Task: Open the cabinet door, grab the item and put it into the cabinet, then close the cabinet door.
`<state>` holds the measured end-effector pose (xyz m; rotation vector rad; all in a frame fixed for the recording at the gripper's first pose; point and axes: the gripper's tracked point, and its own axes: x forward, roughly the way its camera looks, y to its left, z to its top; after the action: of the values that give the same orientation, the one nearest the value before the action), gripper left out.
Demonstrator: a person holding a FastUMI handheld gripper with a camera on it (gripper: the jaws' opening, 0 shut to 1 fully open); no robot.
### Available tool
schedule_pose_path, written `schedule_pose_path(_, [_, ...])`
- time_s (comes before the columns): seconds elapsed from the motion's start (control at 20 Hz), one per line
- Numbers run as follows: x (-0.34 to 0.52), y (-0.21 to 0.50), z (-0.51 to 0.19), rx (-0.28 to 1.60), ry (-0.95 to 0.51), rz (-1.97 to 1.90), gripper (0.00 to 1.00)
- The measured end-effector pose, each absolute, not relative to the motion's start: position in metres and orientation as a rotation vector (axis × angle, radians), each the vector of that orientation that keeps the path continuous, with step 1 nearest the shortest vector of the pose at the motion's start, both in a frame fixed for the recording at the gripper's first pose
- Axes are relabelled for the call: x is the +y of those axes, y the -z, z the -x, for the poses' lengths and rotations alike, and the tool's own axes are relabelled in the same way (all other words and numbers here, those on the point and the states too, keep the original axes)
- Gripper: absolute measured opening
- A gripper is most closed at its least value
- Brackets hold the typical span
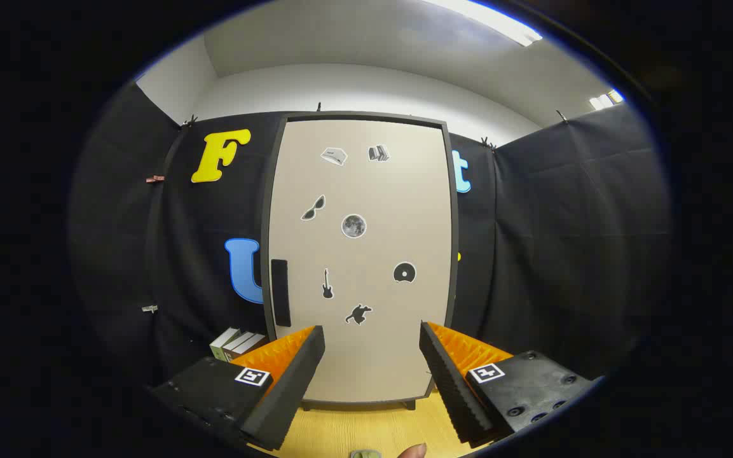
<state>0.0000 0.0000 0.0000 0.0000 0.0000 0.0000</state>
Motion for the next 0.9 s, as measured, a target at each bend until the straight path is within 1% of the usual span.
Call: schedule_pose_path(0.9, [0.0019,0.0036,0.0085,0.017,0.003,0.004,0.97])
